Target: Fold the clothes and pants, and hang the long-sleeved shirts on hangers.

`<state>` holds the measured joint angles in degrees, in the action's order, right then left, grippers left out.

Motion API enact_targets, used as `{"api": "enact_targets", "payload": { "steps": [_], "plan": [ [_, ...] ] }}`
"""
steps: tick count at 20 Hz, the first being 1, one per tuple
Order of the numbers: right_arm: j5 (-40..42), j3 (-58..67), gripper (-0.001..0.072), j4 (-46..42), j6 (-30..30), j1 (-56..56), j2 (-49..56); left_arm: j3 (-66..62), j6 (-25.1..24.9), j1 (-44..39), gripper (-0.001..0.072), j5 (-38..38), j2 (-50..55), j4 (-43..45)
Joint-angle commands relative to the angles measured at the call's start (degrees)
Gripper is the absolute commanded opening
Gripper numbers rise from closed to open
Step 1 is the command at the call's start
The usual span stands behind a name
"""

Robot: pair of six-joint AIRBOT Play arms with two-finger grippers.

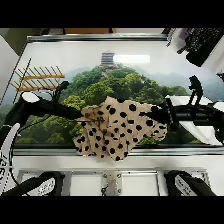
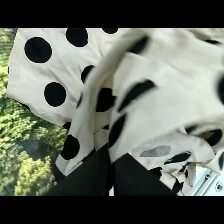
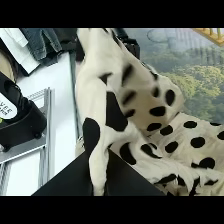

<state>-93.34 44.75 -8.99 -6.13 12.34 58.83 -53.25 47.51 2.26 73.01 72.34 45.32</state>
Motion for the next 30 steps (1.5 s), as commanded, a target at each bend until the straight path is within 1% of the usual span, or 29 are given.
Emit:
{"api": "enact_targets", "payload": {
  "steps": [1, 5, 8, 10, 13, 14, 16, 18, 21, 24, 27, 30],
  "plan": [
    [-0.3, 0.0, 0.0002, -0.2, -2.2, 0.0, -0.5, -0.5, 0.4, -0.4, 0.0008, 0.5, 0.0, 0.2],
    [-0.4, 0.0, 0.0001, -1.9, -2.3, 0.1, -1.1, -2.1, 1.4, 1.5, 0.0008, 0.4, 0.0, 0.3],
    [-0.1, 0.0, 0.0002, -2.6, -2.3, 0.0, -1.7, -4.7, 4.5, 3.9, 0.0008, 0.6, 0.0, 0.2],
    [0.7, 0.0, 0.0002, -3.3, -2.3, 0.1, -2.1, -5.2, 4.5, 4.4, 0.0008, 0.8, 0.0, 0.3],
    [2.0, 0.0, 0.0001, -5.8, -3.2, 0.1, -2.4, -5.2, 5.7, 4.3, 0.0008, 1.9, 0.0, 4.7],
    [2.1, 0.0, 0.0002, -5.8, -3.1, 0.1, -2.4, -5.2, 5.7, 4.3, 0.0008, 2.7, 0.0, 4.6],
    [4.9, 0.0, 0.0002, -5.8, -3.8, 0.1, -2.5, -5.2, 5.7, 4.4, 0.0008, 4.1, 0.0, 4.8],
    [9.7, 0.0, 0.0002, -5.9, -4.8, 0.1, -3.1, -5.2, 5.7, 4.4, 0.0008, 4.6, 0.0, 4.8],
    [12.6, 0.0, 0.0002, -5.4, -4.8, 0.1, -4.0, -5.2, 5.9, 4.4, 0.0008, 5.6, -0.2, 4.7],
    [15.5, 0.0, 0.0002, -5.4, -4.9, 0.1, -4.9, -5.2, 5.9, 4.4, 0.0008, 4.6, -2.4, 4.7],
    [15.3, 0.0, 0.0002, -7.1, -5.6, 0.1, -4.9, -5.2, 6.1, 4.4, 0.0008, 3.0, -5.9, 4.7],
    [13.9, 0.0, 0.0002, -9.0, -6.6, 0.0, -4.9, -5.3, 9.0, 4.4, 0.0007, -0.6, -10.7, 4.7]
  ]
}}
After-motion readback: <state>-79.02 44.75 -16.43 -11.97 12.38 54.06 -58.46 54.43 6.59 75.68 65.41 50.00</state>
